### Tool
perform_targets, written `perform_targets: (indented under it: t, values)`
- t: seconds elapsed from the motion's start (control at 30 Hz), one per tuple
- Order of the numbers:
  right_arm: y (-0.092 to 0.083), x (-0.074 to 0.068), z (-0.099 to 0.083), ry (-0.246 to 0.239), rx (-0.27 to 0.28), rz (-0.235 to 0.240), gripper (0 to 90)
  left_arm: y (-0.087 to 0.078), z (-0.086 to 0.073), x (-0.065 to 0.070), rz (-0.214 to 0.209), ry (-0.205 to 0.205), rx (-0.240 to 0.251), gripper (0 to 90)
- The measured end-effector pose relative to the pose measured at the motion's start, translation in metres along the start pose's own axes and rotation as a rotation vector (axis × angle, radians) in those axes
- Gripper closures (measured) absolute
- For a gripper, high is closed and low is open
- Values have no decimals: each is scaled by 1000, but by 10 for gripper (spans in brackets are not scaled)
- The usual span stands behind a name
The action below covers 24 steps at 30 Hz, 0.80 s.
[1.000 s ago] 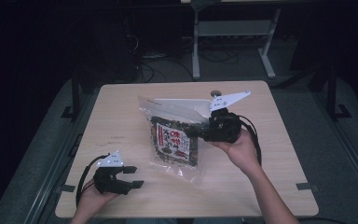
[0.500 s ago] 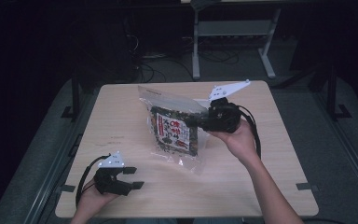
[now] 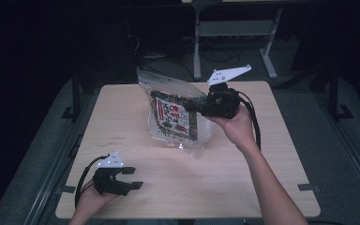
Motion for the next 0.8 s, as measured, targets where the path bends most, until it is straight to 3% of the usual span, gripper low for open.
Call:
perform_targets:
  t: [0.37,0.8]
  values:
    - [11,22,20,-32,5,-60,766,-1,0,-3,0,-7,1,322]
    - [30,47,18,-18,-3,-119,766,-4,-1,-6,0,-11,5,319]
Point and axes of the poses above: each handheld gripper's, and its own axes: y roughly forward along the jaws, z roughly out of its top, x roughly to its right, the point moved 4 cm from there along y, roughly forward along the jaws, and after that the axes turned 14 degrees about -y, right-handed, at the moved point
